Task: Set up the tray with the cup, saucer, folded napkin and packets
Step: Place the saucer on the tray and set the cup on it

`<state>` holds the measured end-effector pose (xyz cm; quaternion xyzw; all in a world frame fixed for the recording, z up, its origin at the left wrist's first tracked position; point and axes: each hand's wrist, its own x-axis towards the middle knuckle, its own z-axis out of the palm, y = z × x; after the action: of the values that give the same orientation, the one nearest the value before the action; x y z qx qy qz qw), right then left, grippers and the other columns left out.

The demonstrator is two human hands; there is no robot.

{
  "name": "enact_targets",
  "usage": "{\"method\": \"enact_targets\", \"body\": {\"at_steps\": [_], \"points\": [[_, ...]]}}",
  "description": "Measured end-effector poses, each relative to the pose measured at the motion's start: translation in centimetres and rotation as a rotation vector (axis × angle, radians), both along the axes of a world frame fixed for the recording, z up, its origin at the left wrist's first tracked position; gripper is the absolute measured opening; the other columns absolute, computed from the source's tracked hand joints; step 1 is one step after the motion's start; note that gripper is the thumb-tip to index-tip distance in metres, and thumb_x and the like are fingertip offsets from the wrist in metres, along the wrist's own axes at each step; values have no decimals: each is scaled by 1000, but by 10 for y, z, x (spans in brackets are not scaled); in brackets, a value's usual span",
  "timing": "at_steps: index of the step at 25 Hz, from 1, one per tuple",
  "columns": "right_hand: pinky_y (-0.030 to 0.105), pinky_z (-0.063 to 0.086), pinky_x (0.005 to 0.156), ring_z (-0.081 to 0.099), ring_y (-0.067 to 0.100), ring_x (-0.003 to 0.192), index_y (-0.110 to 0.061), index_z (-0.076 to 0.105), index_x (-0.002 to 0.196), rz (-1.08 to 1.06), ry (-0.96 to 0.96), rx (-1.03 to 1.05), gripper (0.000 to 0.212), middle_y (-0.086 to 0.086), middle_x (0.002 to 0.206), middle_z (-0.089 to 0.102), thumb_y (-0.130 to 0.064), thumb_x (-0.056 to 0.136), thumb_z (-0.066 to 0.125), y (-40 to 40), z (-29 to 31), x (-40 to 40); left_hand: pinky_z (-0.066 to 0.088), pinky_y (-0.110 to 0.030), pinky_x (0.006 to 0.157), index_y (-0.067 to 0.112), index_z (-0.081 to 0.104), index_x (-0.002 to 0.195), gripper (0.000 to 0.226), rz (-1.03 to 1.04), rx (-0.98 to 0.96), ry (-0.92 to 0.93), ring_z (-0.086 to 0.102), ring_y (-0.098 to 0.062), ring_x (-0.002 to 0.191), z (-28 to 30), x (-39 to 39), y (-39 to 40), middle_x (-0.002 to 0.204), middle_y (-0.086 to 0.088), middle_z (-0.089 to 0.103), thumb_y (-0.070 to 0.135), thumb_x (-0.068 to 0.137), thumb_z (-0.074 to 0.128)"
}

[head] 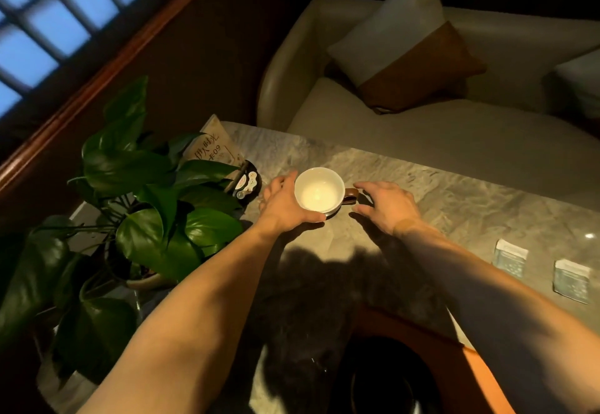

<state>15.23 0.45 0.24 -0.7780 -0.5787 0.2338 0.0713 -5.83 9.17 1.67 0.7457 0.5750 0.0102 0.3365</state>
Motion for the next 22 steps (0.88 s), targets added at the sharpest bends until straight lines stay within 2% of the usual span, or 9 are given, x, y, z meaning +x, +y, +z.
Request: {"method": "enact_targets", "body": {"at_steps": [5,10,18,22], "points": [[43,42,102,53,25,121,-37,63,123,-95,91,103,31,-2,125,66,-44,93,59,9,-10,0,21,-52,118,34,33,146,107,2,-44,-71,15,-30,142,-10,-4,6,151,-6,24,42,56,92],[31,44,85,64,21,106,-37,69,118,-187,197,156,29,-6,113,74,-42,90,65,9,-15,2,28,-52,114,31,39,142,106,17,6,-143,24,-25,137,-16,-4,5,144,-3,35,40,52,93],[33,45,87,63,21,105,-35,69,114,-241,256,176,24,-7,112,73,-37,90,66,-4,-13,-2,32,-46,111,27,39,140,101,12,9,-152,31,-24,133,-15,2,-5,136,-3,41,38,54,90],[35,48,91,63,16,104,-33,71,111,-265,342,213,22,-8,109,73,-34,90,67,-25,-3,0,34,-49,111,30,37,139,101,-25,21,-207,33,-23,131,-4,2,-20,135,-1,39,40,53,88]]}}
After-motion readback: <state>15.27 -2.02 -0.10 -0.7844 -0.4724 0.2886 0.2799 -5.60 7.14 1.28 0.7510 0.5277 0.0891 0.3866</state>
